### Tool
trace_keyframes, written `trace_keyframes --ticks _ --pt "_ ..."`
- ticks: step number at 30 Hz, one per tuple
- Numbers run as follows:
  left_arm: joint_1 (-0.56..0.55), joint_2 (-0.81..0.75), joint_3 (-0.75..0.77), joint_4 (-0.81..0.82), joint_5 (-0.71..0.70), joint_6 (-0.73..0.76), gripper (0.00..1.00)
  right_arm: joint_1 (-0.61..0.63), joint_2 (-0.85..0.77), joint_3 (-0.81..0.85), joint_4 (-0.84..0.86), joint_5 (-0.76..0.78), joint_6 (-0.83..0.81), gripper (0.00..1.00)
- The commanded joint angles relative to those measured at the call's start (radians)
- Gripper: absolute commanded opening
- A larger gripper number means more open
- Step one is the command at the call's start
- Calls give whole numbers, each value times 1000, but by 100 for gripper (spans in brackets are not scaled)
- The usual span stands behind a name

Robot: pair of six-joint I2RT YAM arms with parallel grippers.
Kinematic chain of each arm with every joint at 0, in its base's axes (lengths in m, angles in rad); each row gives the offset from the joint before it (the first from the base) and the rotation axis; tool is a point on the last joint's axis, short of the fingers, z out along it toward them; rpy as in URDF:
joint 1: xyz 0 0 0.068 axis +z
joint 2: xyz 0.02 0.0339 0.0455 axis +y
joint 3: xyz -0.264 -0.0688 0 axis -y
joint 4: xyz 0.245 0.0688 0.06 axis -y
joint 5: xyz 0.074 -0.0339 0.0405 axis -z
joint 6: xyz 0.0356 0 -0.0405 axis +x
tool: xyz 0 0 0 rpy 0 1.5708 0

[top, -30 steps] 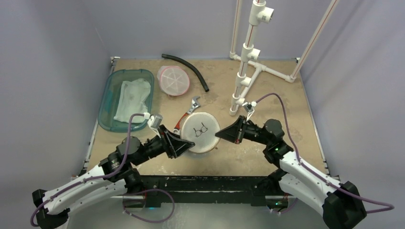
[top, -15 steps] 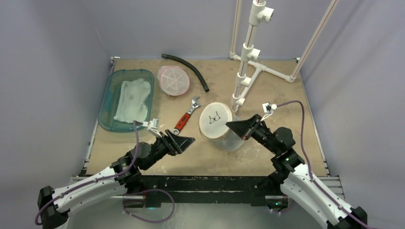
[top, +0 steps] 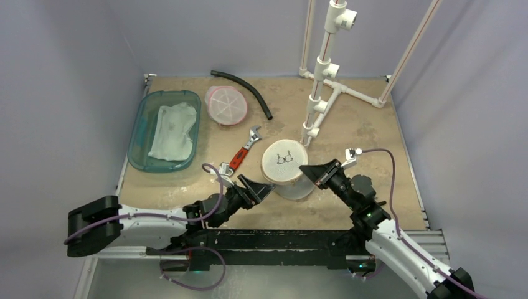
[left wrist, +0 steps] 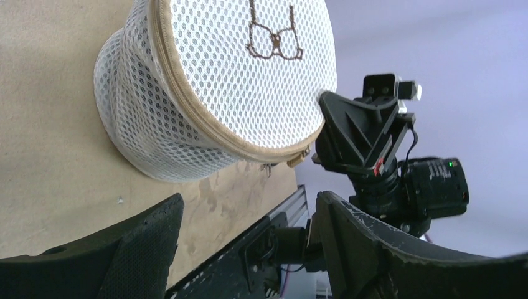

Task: Unzip the laundry bag and remove the bra
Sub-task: Unzip the laundry bag at the center of the board.

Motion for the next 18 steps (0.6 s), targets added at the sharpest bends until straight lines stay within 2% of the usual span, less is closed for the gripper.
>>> trace_keyframes --ticks 1,4,12,15,18 --pt "-4 97 73 176 -84 -99 76 1 -42 -19 15 38 21 0" --pt "-5 164 111 169 -94 -139 75 1 -72 -29 -19 44 21 0" --pt "-5 329 231 154 -84 -182 63 0 -91 -15 -75 35 -8 0" --pt "-6 365 248 138 -78 -212 62 1 -104 4 -105 32 -44 0" --pt "-3 367 238 129 -103 -225 56 1 -116 38 -136 17 -107 0"
